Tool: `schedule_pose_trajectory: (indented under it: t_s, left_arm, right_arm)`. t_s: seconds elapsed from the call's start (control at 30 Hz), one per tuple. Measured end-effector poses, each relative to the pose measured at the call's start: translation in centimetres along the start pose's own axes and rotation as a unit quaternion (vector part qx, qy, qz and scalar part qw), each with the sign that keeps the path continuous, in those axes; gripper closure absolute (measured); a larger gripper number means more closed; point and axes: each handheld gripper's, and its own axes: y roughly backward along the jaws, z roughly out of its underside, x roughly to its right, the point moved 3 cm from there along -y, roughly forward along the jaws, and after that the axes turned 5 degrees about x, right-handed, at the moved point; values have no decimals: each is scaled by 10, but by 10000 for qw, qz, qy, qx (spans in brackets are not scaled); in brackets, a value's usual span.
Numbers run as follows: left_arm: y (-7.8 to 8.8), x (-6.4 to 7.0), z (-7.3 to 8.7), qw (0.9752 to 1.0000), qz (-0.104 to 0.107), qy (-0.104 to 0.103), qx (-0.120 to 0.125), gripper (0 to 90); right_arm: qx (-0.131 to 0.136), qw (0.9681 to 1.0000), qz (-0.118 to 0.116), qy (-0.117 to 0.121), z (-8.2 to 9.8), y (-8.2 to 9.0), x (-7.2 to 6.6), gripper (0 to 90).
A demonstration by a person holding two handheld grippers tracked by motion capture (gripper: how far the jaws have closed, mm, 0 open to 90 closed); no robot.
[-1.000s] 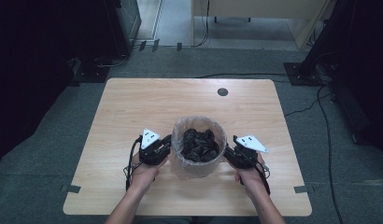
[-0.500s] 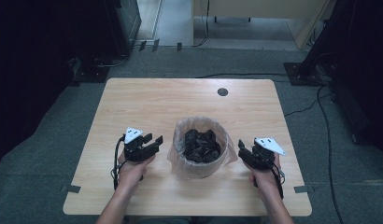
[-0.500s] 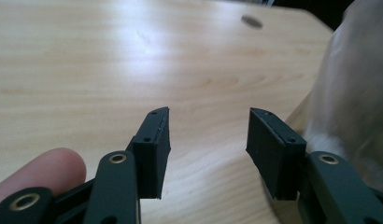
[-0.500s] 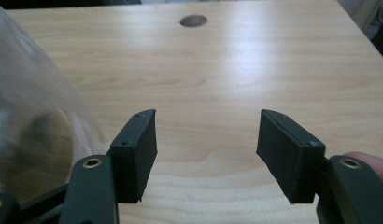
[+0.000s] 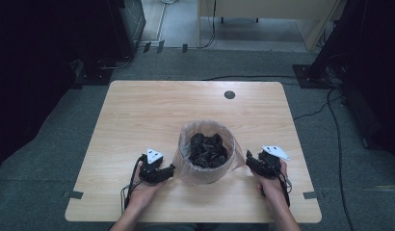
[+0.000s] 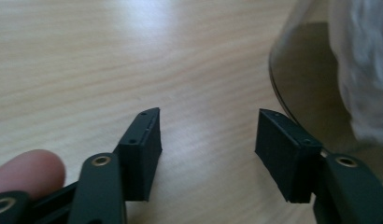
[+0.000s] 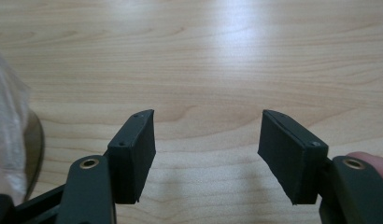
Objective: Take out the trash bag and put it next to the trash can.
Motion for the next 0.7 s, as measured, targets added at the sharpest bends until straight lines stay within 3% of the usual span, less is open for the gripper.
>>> schedule_pose_trajectory:
  t_s: [0.33, 0.47, 0.57, 0.7]
  left_arm:
    - [9, 17, -5, 9995, 139, -191, 194, 275]
    - [9, 24, -5, 9987, 218, -433, 140, 257]
    - [10, 27, -7, 9984, 132, -485, 250, 279]
    - [18, 29, -15, 9968, 131, -548, 568, 394]
  right_arm:
    - [-100, 9998, -31, 141, 6, -6, -7, 360]
    - [-108, 9999, -32, 80, 7, -5, -6, 358]
    - [-114, 9999, -26, 75, 7, -4, -4, 358]
    - [-120, 9999, -14, 78, 9, -2, -4, 358]
